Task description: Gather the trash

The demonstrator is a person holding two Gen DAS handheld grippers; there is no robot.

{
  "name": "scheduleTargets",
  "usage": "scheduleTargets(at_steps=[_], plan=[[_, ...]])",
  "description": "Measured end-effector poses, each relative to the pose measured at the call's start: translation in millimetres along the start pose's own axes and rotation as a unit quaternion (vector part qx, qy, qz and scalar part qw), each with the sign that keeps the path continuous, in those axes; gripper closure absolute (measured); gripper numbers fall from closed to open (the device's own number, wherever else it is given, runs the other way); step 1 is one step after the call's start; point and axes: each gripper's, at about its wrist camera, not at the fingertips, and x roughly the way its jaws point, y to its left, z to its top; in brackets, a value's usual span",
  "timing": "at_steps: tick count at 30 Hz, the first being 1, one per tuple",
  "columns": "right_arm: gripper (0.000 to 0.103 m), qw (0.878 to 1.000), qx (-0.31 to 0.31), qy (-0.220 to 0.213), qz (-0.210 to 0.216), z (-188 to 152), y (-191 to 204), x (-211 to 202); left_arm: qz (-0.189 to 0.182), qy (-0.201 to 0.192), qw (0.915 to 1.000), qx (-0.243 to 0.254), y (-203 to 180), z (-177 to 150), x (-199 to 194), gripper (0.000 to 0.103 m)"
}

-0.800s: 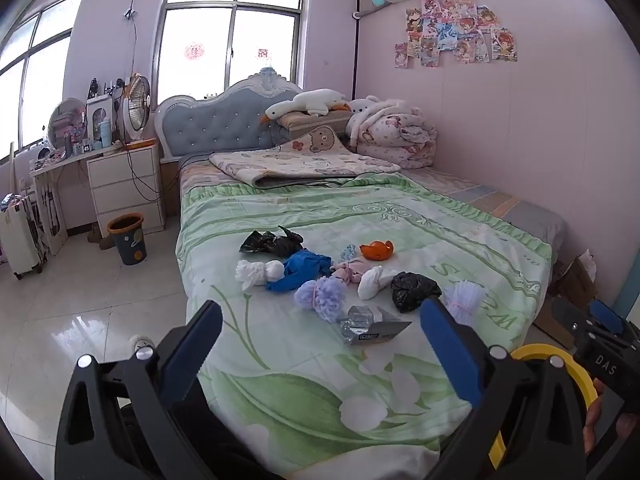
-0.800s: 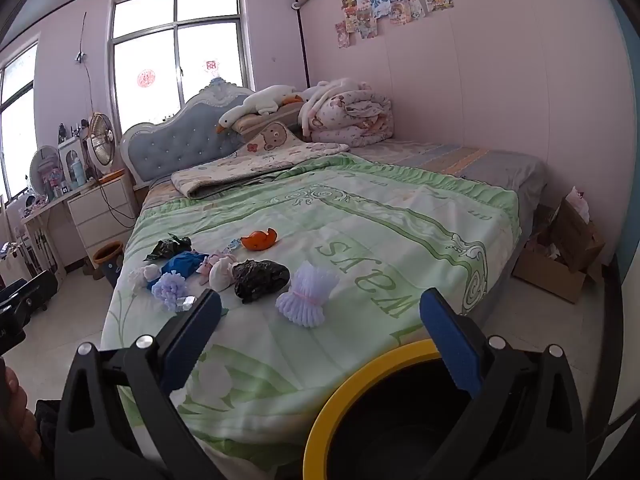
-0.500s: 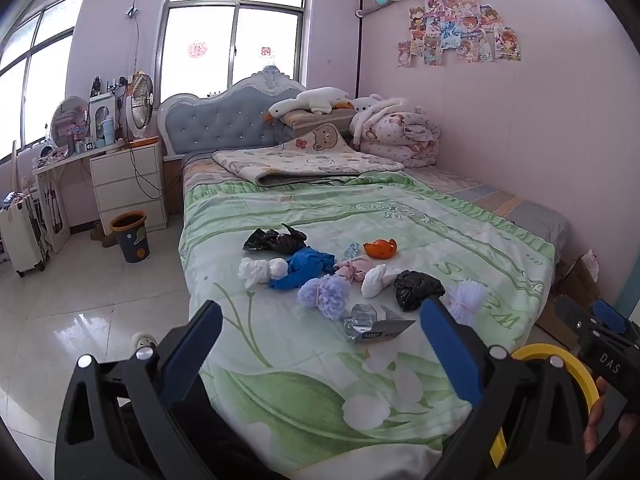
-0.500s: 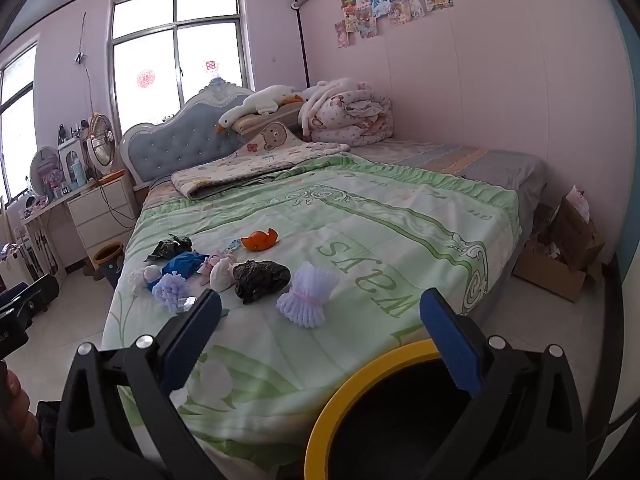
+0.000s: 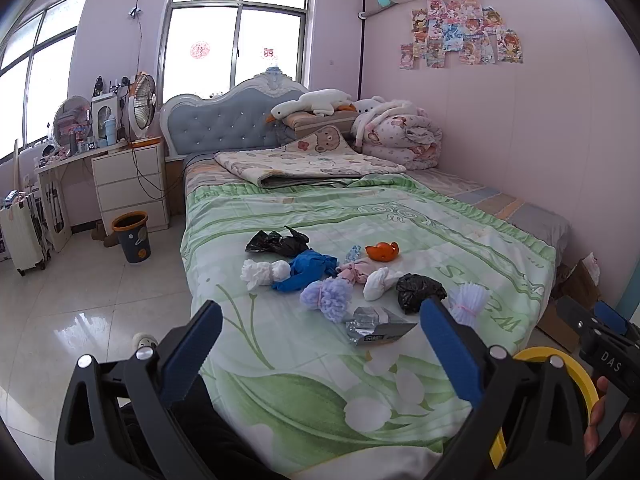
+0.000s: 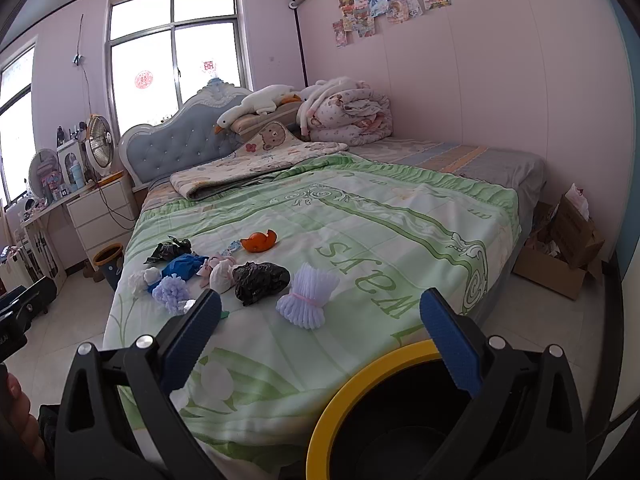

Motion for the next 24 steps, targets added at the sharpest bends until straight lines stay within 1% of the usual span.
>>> scheduleTargets(at_steps=[24], plan=[[0.007,1.000,0.003,0.004,0.001,2.3,0.6,2.9,0.000,0.002,1.0000,-0.003,2.3,0.3,-0.9,0.007]])
